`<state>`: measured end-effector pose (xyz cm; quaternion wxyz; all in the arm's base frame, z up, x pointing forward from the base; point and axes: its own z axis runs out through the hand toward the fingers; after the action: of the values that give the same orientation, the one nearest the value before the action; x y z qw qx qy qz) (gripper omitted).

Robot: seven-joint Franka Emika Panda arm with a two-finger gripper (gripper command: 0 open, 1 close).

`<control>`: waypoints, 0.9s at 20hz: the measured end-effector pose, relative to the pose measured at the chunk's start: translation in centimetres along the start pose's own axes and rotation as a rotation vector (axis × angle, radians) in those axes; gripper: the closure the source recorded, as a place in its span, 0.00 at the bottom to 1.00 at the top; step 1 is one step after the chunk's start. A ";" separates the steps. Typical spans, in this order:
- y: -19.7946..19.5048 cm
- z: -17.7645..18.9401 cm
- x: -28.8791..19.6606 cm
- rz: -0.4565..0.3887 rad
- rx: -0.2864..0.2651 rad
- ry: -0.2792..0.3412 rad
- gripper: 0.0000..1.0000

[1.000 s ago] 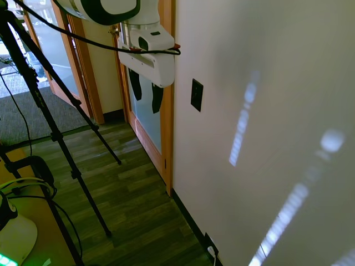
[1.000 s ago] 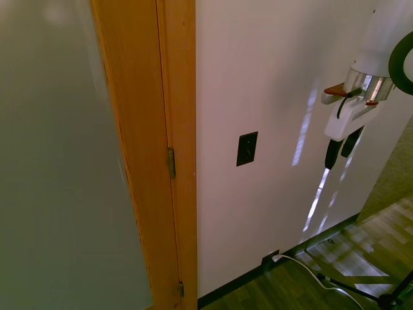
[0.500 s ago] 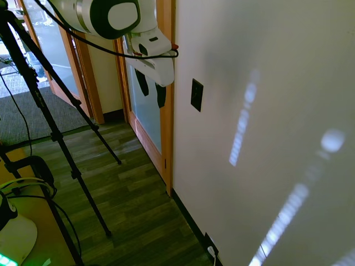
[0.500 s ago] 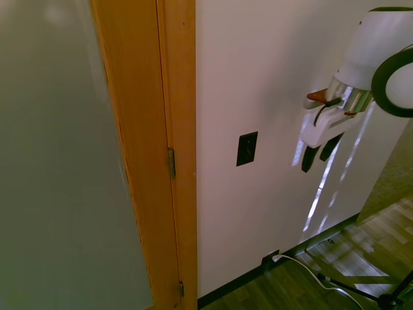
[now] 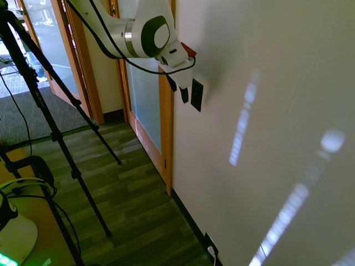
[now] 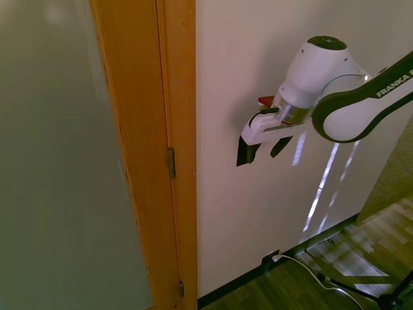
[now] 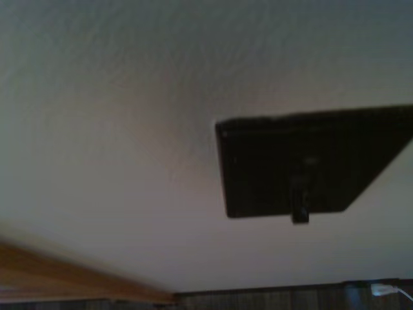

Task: Turn on the light

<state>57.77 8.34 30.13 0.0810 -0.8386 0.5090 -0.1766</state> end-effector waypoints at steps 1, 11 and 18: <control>-0.1 0.5 0.3 0.010 0.005 0.011 0.00; -0.9 1.9 0.1 0.019 0.049 0.094 1.00; -0.9 2.7 0.6 0.029 0.059 0.103 1.00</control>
<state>59.83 8.10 28.02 0.0821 -0.8182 0.5190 -0.2335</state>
